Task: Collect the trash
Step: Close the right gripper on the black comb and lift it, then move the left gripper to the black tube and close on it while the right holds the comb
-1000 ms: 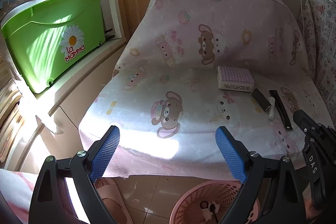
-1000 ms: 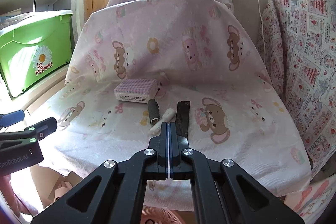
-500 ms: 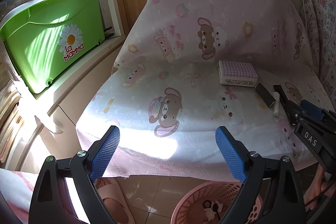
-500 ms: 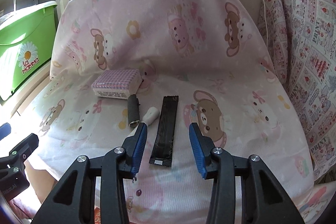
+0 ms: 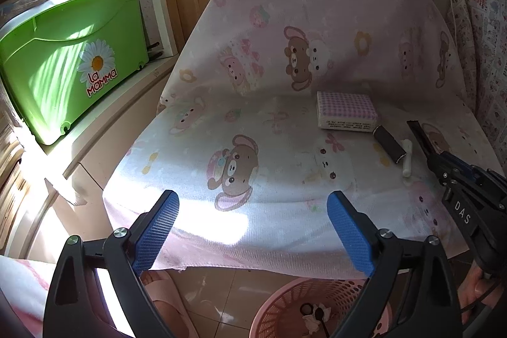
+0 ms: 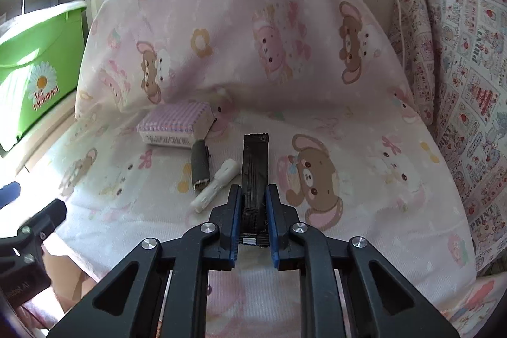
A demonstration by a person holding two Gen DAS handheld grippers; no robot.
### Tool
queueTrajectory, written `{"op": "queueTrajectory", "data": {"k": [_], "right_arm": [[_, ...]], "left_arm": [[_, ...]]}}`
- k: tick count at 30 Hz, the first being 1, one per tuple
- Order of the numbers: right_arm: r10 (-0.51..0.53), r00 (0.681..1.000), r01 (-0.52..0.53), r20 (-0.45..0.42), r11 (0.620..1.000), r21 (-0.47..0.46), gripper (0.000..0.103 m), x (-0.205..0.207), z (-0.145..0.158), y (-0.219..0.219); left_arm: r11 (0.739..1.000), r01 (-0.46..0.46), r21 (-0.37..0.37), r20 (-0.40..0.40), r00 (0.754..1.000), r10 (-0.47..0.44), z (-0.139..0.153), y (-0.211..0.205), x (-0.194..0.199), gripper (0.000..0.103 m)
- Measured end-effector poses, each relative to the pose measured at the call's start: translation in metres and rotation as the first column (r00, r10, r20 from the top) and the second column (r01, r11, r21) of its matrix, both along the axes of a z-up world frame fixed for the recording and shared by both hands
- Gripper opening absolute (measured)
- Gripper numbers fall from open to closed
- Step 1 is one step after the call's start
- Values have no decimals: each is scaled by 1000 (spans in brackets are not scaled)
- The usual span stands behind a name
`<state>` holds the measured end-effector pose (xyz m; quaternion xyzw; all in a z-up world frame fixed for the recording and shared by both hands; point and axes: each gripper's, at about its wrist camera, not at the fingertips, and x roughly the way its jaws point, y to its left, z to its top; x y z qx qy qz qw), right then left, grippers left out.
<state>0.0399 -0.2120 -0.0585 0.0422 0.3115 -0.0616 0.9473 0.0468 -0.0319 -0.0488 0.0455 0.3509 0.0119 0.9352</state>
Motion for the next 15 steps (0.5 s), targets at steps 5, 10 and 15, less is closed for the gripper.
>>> {"op": "queueTrajectory", "data": {"k": [5,10,15], "right_arm": [[7,996,-14,86,997,82,16,-16,45,-13],[160,987,-163,32,979,121,16,-10,82,-22],[257,966,-255,-25,965,64,16,2,92,-28]], "left_arm": [[1000,-9,-9,15,1000,9,4,-1,-1,98],[999,-43,34,34,999,42,1,-5,0,101],[999,-10,45,11,1000,9,0,-14,-2,101]]}}
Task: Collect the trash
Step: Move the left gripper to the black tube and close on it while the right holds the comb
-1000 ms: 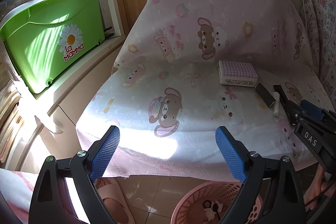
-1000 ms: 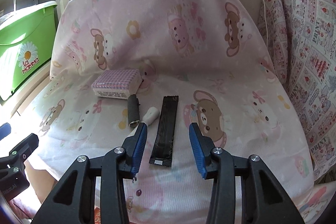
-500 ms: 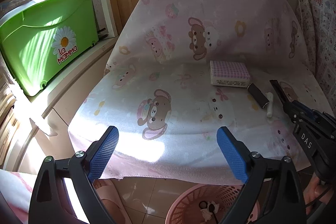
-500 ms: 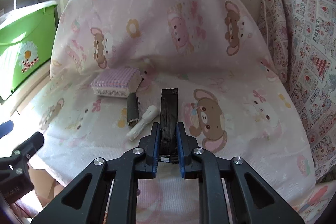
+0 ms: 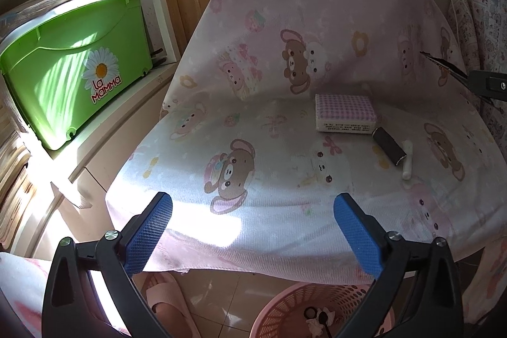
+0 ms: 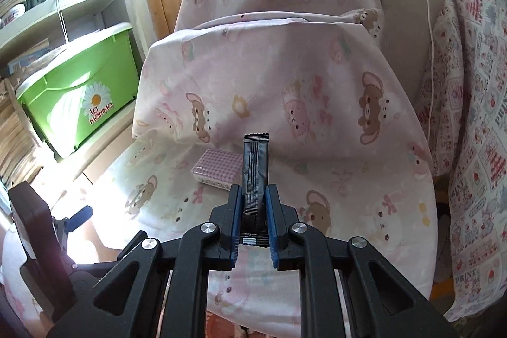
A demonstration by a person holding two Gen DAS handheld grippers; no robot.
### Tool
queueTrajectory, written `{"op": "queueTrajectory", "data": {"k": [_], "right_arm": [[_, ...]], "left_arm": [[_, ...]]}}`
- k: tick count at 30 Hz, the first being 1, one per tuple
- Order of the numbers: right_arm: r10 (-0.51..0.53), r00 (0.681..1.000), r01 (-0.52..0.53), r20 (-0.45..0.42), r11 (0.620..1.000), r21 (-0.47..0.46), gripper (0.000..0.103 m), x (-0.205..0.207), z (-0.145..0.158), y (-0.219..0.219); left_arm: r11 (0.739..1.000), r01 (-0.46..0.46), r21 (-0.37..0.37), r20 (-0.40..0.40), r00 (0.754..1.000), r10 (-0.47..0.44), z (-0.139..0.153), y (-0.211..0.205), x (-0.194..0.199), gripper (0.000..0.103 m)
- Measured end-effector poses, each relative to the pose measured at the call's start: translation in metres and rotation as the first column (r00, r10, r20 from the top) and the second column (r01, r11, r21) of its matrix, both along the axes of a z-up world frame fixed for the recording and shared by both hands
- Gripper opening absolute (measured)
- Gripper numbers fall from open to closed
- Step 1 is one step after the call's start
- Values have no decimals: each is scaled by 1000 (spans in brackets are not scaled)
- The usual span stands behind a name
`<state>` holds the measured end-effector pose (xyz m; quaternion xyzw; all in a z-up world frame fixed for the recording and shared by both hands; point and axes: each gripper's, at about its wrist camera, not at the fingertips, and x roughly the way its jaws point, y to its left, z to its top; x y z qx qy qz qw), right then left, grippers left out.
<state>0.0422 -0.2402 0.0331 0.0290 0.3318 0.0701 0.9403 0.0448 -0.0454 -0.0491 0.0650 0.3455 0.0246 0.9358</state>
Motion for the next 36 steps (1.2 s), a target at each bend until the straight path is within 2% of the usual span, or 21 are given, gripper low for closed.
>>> {"op": "queueTrajectory", "data": {"k": [1,3,5,7,11,13,14,16,20,22,23,24,26,27,29,32,34,36], "right_arm": [[0,1000,1,9,1000,-27,16,0,-2,-2],[-19,999,21,28,998,-55,16,-2,-7,-9],[-61,998,61,-17,998,14,16,2,-15,-25],[-72,995,78,-64,993,89,17,7,-22,-39],[-82,995,87,-50,990,114,16,7,-19,-50],[-70,996,77,-57,989,128,17,6,-17,-52],[-73,995,81,-66,988,131,17,5,-18,-53],[-86,991,99,-99,986,134,17,6,-21,-55],[-87,983,116,-161,976,183,17,8,-32,-65],[-88,979,129,-186,967,221,17,9,-36,-73],[-89,976,135,-197,962,237,17,9,-38,-76],[-94,974,145,-207,958,249,17,9,-41,-79],[-100,969,158,-225,953,257,17,10,-45,-82],[-102,967,163,-232,953,257,17,11,-47,-83],[-102,965,166,-242,951,262,17,12,-48,-84],[-92,963,163,-253,947,276,17,12,-50,-83],[-89,962,162,-259,948,273,17,12,-51,-82],[-87,961,157,-262,953,260,17,12,-51,-80]], "left_arm": [[1000,8,-16,-30,999,-9,1,-1,1,101],[996,-38,-78,-125,992,28,2,4,8,101],[981,-108,-164,-171,982,79,4,13,14,101],[966,-131,-222,-202,976,86,7,13,21,98],[974,-106,-199,-244,968,55,14,-10,41,87],[978,-92,-185,-265,963,41,17,-23,51,65],[978,-82,-191,-281,959,26,17,-30,56,38],[973,-57,-225,-316,948,-18,19,-42,68,21],[964,-30,-264,-360,930,-69,23,-63,88,24],[954,-18,-300,-404,908,-110,24,-74,102,34],[949,-25,-313,-427,897,-117,23,-78,108,45],[949,-39,-313,-445,889,-110,23,-81,113,49],[958,-60,-279,-438,896,-72,28,-88,118,50],[963,-52,-265,-428,901,-69,30,-92,119,56],[966,-30,-258,-437,895,-88,31,-102,125,61],[963,-37,-266,-485,869,-100,21,-112,136,61],[967,-54,-251,-490,868,-79,16,-115,139,56],[969,-64,-240,-502,862,-67,10,-117,141,44]]}}
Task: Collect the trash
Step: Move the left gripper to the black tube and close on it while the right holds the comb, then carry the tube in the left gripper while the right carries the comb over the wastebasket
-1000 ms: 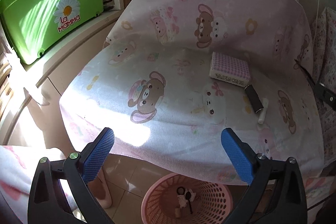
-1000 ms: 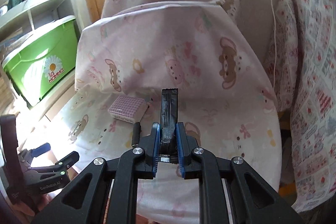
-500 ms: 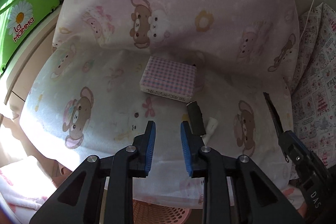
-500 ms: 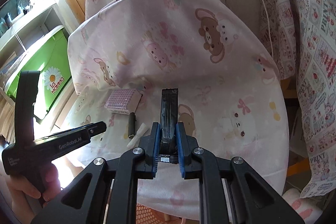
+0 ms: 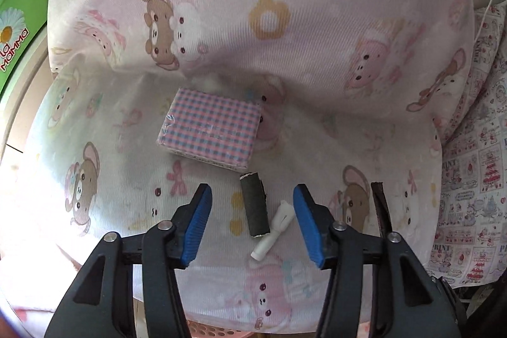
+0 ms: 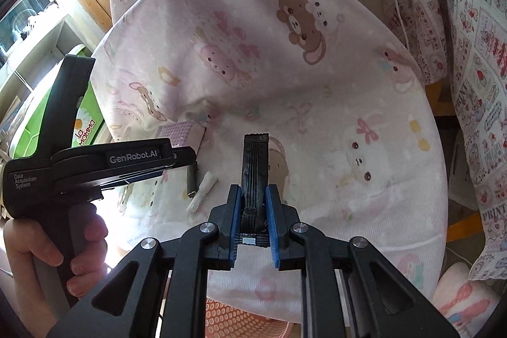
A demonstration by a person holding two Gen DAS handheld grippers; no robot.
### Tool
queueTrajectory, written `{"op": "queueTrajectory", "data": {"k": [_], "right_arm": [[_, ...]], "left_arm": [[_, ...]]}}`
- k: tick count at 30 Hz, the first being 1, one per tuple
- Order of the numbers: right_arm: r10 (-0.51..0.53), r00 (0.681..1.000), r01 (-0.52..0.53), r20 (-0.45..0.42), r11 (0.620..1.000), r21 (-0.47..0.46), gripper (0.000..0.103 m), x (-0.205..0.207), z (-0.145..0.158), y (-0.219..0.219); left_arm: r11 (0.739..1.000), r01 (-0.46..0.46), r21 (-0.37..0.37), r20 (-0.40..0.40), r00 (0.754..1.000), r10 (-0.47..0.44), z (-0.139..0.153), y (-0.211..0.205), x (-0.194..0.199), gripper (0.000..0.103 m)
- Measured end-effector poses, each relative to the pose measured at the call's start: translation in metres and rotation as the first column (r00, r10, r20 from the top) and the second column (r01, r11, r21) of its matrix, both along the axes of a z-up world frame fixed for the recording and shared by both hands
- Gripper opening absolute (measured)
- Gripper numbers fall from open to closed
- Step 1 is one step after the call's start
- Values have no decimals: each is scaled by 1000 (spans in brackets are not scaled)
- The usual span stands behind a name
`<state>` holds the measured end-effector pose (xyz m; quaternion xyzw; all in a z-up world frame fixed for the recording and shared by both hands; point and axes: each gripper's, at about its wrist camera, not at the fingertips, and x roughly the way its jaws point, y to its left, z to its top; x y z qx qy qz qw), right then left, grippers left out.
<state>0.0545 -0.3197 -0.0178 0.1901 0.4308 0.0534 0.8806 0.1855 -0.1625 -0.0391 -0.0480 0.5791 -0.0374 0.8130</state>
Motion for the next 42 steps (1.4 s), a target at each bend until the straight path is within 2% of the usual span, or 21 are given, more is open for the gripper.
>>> {"op": "queueTrajectory", "data": {"k": [4,6,9,11,13,15,17,21,23,26,30,36,42], "right_arm": [[19,1000,-18,16,999,-41,17,-2,5,8],[18,1000,-18,20,999,-39,17,-3,6,10],[6,1000,-5,15,1000,-31,17,-3,5,6],[-4,1000,5,13,1000,-26,17,-3,5,3],[-9,1000,10,15,1000,-23,18,-3,6,2],[-11,1000,11,17,1000,-26,18,-3,7,2],[-9,1000,10,16,1000,-27,18,-4,8,2],[-4,999,5,33,999,-39,18,-7,12,4],[-3,999,5,39,999,-34,18,-8,14,4],[-1,1000,2,30,1000,-25,18,-8,12,4],[9,1000,-9,18,1000,-1,18,-7,8,8],[50,997,-49,61,998,-29,18,-15,11,24],[111,991,-110,69,994,-18,18,-22,5,45]], "left_arm": [[998,-3,-62,-57,998,0,-13,-3,3,32],[999,28,-20,-71,997,-30,-16,-12,6,29],[998,44,50,-14,999,-44,-13,-19,6,28],[995,63,74,-21,998,-62,-16,-22,6,24],[995,74,62,-64,996,-70,-24,-24,8,23],[996,63,67,-39,997,-60,-21,-25,6,23],[997,61,49,-47,997,-59,-21,-23,6,23],[998,51,31,-22,998,-51,-19,-15,-2,7],[997,63,38,-8,998,-63,-16,-11,-7,6],[997,81,-6,-5,997,-81,-10,1,-19,5],[996,58,-73,-23,998,-60,-5,19,-32,5],[992,59,-111,-2,998,-59,8,58,-55,5],[986,50,-159,8,999,-49,11,94,-86,5]]}}
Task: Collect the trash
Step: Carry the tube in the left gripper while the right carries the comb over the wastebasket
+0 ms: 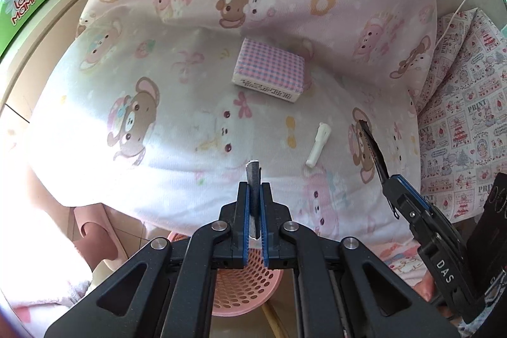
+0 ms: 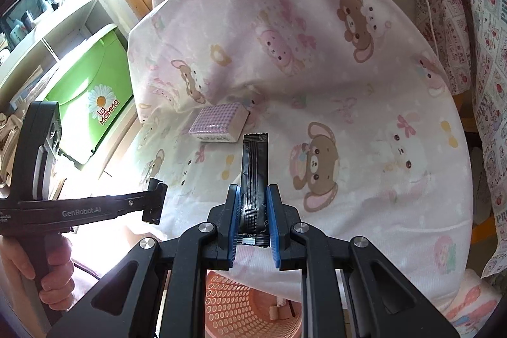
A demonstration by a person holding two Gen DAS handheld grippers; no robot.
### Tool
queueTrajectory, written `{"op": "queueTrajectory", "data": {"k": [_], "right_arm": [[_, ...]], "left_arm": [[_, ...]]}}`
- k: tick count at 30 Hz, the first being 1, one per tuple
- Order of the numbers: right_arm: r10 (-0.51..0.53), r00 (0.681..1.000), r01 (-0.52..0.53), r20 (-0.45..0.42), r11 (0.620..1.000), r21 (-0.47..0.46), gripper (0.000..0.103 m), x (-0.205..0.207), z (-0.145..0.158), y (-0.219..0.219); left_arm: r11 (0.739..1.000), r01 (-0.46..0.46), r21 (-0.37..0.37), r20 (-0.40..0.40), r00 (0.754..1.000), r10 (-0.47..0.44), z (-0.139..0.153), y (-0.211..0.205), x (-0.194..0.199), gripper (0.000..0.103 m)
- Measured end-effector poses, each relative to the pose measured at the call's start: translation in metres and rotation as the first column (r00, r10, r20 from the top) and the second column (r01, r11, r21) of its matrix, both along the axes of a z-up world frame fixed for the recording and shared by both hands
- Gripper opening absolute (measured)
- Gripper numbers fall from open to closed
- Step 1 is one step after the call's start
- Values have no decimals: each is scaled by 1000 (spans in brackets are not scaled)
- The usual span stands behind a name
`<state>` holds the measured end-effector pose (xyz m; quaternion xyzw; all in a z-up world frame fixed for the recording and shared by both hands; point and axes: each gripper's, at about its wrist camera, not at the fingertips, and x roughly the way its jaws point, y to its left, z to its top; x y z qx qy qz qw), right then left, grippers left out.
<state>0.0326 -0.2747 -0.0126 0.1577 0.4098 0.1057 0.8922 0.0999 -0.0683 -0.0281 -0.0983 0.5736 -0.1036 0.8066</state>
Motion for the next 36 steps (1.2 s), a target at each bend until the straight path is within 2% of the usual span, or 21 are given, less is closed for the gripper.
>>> {"op": "queueTrajectory", "data": {"k": [2,6,10,13,18,26,30,36], "right_arm": [[22,1000,-22,0,1000,-2,18,-4,-2,9],[69,997,-70,-22,997,-35,18,-14,-8,28],[111,994,-112,-17,994,-15,18,-29,-7,42],[115,993,-115,-6,993,-23,18,-44,-6,50],[123,992,-123,-13,992,-27,18,-66,-10,59],[183,982,-184,-49,982,-28,18,-83,-22,78],[225,969,-230,-103,972,-43,18,-82,-36,90],[222,952,-243,-212,967,-80,18,-72,-69,99]], "left_arm": [[1000,2,23,28,1000,-3,3,7,-13,5],[993,-1,116,142,990,-16,10,9,-38,5],[993,36,111,157,986,-53,8,29,-60,6],[992,47,118,160,985,-66,0,29,-67,6],[998,26,56,120,992,-33,-19,36,-72,6],[997,42,72,80,996,-47,-38,37,-80,6],[996,38,80,28,999,-41,-53,39,-78,6],[997,46,60,-51,998,-43,-76,41,-77,6]]}}
